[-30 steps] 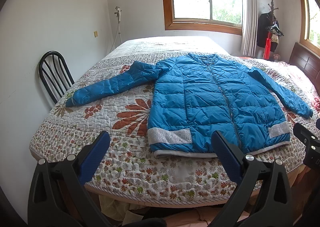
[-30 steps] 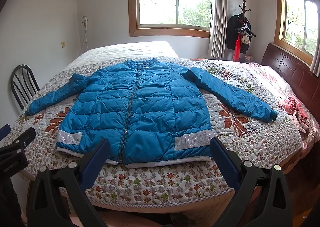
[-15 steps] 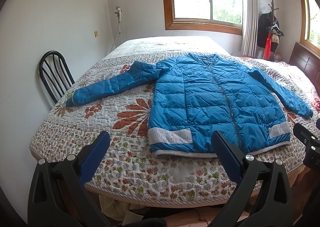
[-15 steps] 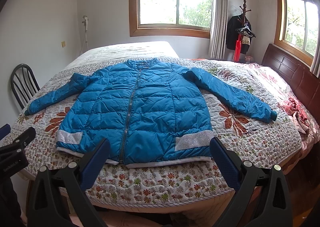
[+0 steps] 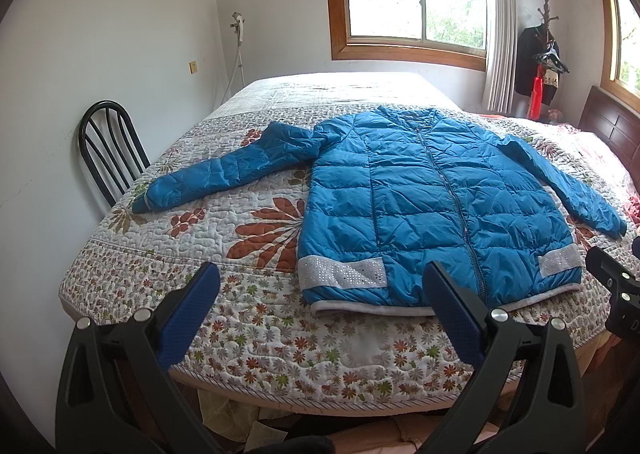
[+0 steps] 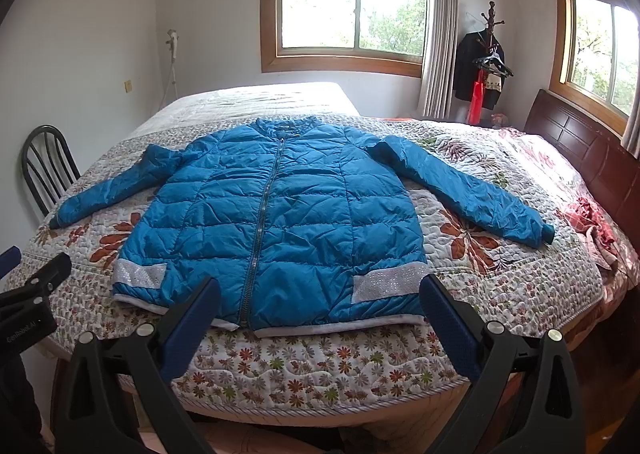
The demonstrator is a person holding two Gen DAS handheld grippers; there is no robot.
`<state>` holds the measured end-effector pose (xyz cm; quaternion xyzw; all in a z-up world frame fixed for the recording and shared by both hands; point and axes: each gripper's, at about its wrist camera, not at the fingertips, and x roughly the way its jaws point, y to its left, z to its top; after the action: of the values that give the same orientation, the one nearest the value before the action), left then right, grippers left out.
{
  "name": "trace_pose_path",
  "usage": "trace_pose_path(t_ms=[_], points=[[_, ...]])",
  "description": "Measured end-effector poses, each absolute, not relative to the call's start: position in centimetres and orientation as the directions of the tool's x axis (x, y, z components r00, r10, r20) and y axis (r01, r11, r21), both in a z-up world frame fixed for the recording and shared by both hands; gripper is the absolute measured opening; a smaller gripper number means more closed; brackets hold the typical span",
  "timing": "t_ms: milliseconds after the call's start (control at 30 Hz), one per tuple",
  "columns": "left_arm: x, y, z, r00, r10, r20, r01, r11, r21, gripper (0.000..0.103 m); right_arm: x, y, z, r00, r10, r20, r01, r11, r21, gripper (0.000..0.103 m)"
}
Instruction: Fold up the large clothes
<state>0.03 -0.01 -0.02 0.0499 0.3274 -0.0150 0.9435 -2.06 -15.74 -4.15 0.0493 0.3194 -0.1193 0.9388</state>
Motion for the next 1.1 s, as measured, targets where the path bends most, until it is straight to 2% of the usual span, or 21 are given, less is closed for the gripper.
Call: trace_pose_path(t_ms=[1100], points=[[0.16,0.59,-0.25,0.782,0.003,-0.623,0.063,0.994,0.085,0.1,-1.76,-15.65,-4.37,0.763,-0.191,-0.617,0.253,0.967,0.013,0.099]])
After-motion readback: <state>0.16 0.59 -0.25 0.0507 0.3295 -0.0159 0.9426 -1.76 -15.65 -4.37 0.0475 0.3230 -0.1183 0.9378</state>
